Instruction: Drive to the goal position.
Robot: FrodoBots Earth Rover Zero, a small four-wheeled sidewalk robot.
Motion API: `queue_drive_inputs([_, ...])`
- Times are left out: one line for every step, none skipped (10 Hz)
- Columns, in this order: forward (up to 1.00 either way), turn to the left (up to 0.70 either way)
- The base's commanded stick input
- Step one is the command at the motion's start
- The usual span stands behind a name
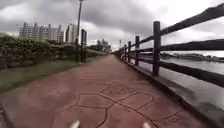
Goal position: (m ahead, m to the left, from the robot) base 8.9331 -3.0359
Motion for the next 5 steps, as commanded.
queue_drive_inputs([0.50,0.00])
queue_drive_inputs([0.50,0.00])
queue_drive_inputs([0.50,0.00])
queue_drive_inputs([0.50,0.00])
queue_drive_inputs([0.50,0.00])
